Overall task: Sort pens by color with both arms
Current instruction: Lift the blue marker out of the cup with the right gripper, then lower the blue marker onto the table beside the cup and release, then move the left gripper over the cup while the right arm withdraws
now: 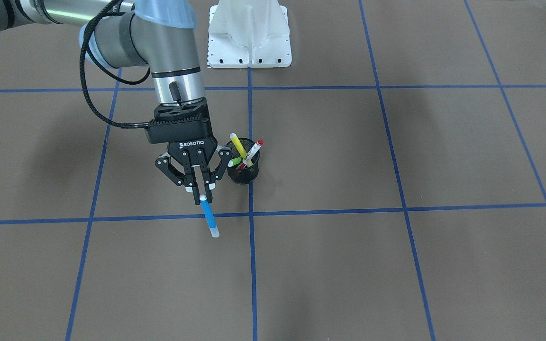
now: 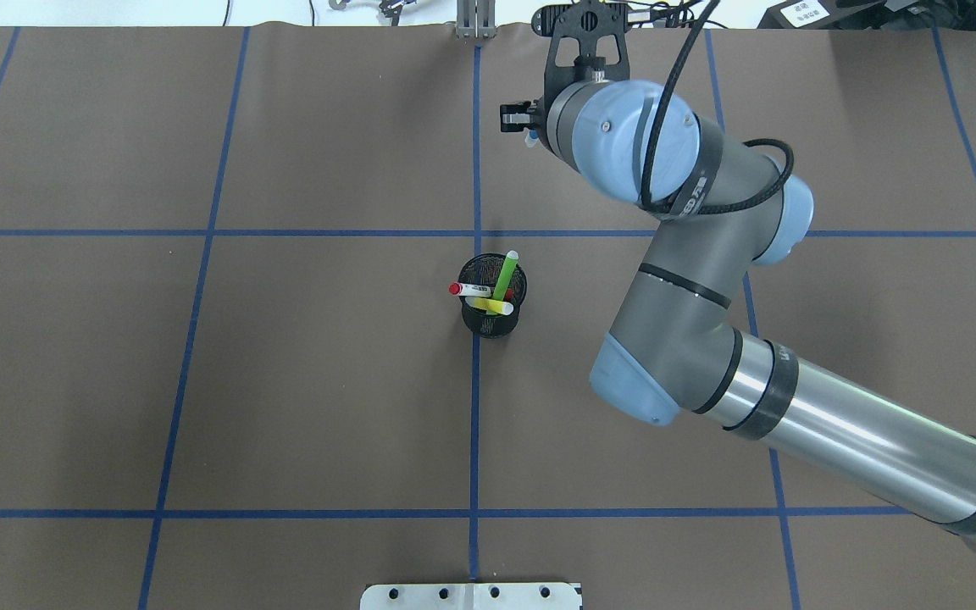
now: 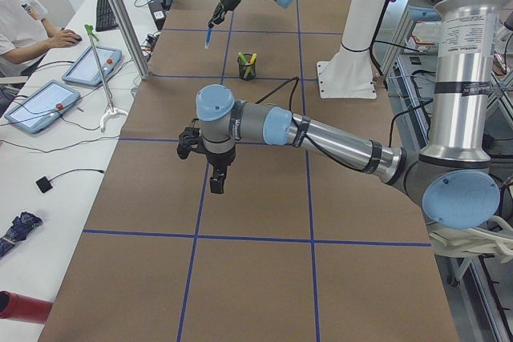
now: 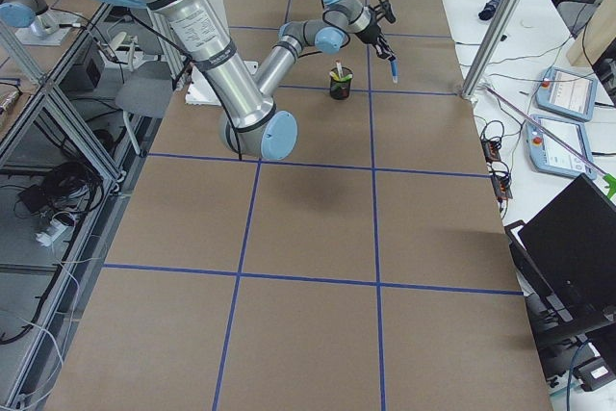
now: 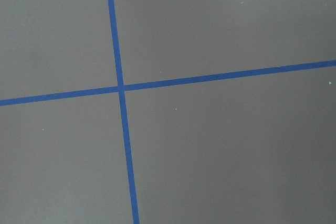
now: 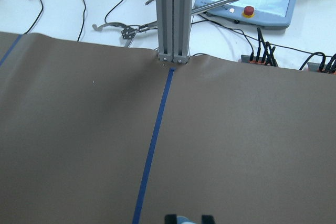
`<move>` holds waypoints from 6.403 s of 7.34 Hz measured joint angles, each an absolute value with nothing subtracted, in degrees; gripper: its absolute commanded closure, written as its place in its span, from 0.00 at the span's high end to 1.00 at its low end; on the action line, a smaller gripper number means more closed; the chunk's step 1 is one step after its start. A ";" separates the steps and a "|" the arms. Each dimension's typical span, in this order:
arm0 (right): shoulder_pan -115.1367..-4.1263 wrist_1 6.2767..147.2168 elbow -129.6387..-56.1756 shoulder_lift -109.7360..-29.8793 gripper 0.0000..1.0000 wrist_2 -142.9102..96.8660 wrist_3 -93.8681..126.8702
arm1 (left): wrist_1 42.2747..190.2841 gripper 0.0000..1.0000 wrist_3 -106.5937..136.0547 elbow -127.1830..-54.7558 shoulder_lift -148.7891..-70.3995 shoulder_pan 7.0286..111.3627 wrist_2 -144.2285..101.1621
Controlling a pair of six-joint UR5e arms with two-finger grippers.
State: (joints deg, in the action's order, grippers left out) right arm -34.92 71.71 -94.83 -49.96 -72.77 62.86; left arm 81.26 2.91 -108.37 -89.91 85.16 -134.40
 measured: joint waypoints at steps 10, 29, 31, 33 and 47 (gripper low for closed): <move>-25.89 45.23 -79.22 -57.27 0.00 -42.61 72.56 | 81.65 1.00 2.84 -108.32 -90.26 85.18 -134.30; -21.42 45.31 -78.98 -56.73 0.98 -39.06 73.58 | 81.33 1.00 5.71 -111.69 -91.75 85.25 -132.12; -21.87 45.96 -87.51 -59.64 0.98 -42.12 71.24 | 81.25 1.00 12.38 -112.08 -93.98 85.13 -132.42; -25.78 48.51 -94.76 -62.14 0.99 -50.27 70.65 | 81.31 1.00 24.37 -113.79 -97.56 81.39 -132.67; -61.77 73.95 -109.13 -82.02 0.99 -124.10 43.33 | 112.56 0.82 83.82 -94.87 -128.34 34.74 -114.68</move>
